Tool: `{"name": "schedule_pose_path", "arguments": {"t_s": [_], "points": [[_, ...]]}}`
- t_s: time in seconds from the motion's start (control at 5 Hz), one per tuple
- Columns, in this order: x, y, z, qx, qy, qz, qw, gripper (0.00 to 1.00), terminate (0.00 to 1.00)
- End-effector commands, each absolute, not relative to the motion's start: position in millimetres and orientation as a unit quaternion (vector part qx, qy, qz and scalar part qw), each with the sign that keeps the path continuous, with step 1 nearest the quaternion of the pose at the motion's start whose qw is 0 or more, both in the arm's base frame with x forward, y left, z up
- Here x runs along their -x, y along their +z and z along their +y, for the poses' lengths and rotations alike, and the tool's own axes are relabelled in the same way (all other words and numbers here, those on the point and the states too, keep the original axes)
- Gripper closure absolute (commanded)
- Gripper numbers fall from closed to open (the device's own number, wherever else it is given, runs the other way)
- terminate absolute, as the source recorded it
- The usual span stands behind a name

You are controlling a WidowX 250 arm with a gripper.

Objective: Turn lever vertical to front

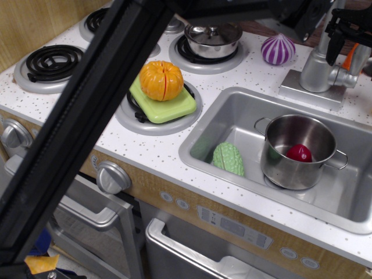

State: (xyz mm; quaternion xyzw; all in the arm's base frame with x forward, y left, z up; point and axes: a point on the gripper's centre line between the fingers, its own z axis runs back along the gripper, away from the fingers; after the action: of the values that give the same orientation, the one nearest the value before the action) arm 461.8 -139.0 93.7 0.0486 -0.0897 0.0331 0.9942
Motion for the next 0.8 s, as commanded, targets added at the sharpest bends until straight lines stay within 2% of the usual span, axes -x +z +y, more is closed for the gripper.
{"name": "schedule_pose_path", "arguments": {"t_s": [0.0,0.4,0.6], "points": [[-461.8,93.7,-139.0,-0.049,0.033,-0.09,0.994,0.0,0.0],[-477.5,99.7,-142.7,-0.073,0.031,-0.135,0.988,0.0,0.0],[-486.8,111.3,-143.9,-0.089,0.025,-0.159,0.983,0.0,0.0]]}}
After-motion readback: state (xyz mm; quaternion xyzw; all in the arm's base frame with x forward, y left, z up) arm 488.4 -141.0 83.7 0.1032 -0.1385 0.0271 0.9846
